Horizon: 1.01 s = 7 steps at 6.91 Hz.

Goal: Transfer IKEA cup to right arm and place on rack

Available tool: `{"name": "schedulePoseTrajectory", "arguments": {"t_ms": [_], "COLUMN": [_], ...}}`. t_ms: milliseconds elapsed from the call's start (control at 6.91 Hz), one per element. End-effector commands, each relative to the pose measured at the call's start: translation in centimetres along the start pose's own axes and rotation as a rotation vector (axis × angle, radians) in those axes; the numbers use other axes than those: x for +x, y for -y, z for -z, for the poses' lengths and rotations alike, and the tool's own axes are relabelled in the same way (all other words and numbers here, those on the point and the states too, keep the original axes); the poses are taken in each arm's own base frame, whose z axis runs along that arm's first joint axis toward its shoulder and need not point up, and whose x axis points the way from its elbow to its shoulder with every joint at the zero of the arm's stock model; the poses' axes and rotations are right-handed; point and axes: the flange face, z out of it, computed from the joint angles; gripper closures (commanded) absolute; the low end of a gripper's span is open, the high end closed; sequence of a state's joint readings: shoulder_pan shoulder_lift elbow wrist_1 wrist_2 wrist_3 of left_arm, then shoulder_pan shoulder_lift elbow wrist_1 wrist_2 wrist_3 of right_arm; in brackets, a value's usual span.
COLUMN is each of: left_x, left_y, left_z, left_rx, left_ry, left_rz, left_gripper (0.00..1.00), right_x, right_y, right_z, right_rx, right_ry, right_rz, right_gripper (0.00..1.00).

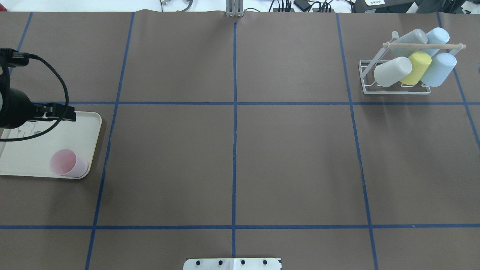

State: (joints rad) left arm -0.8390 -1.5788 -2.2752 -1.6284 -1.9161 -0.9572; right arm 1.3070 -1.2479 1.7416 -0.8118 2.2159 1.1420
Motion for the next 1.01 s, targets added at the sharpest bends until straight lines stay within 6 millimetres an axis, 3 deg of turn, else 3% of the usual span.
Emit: {"name": "schedulePoseTrajectory", "arguments": {"t_ms": [0, 579, 869], "left_x": [-2.0, -4.9, -6.4], "left_y": [-1.5, -2.1, -1.9], "left_z": [-3.4, -8.9, -11.8], "left_rx": [-0.149, -0.264, -0.265], "left_ry": [-0.008, 0.018, 0.017], "left_rz": [-0.062, -0.127, -0.125], "left_gripper": [0.0, 0.0, 0.0], "right_x": [-5.5, -10.4, -11.7], "right_y": [-0.9, -5.0, -5.5], "right_z": [-0.5, -1.9, -2.5], "right_rx": [-0.068, -0.147, -0.161], "right_ry": [0.09, 0.156, 0.169], "right_rz": [-0.129, -0.154, -0.162], "right_gripper": [0.0, 0.0, 0.0]}}
